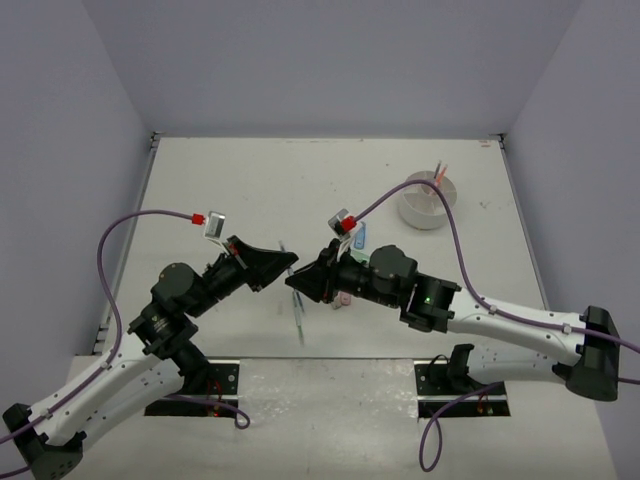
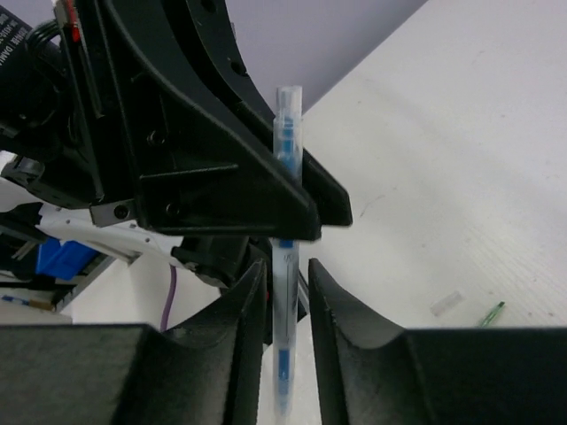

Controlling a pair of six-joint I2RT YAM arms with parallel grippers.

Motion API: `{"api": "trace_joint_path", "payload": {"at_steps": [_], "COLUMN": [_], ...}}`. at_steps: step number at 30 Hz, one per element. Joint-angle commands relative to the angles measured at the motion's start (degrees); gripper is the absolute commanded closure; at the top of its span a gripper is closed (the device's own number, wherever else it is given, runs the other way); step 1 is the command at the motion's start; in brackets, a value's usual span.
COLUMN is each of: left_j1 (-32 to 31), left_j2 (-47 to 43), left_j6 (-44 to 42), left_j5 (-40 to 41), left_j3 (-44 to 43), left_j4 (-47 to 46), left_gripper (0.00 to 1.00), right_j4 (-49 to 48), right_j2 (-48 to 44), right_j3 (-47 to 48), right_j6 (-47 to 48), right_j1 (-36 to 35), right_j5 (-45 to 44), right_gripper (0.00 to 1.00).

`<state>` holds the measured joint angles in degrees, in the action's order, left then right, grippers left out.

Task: Sort the stationery into containers
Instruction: Close the pen cap on the pen.

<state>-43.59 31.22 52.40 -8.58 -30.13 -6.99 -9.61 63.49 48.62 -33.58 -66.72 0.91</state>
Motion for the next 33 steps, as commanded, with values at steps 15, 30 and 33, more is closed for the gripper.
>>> {"api": "trace_joint_path", "payload": {"at_steps": [15, 30, 33], "left_j1": [-0.35, -0.43, -0.35], "left_j2": [-1.37, 1.12, 1.09], "left_j6": [-9.06, -8.37, -7.73], "left_j5": [-2.51, -2.48, -3.78], "left_j3": [-5.88, -7.68, -7.43], "left_j4": [-0.83, -0.83, -1.07], "left_gripper": [0.31, 0.9, 1.0], "right_j4": [-7.12, -5.91, -3.87], "right_j2": [3.93, 3.48, 3.35], "right_j3": [0.67, 2.04, 3.64], "right_j6": [-3.42, -2.48, -1.45], "right_j1": [-0.27, -0.44, -0.52], "right_j5": [8.47, 9.21, 7.38], "right_gripper": [1.0, 1.0, 1.0]}}
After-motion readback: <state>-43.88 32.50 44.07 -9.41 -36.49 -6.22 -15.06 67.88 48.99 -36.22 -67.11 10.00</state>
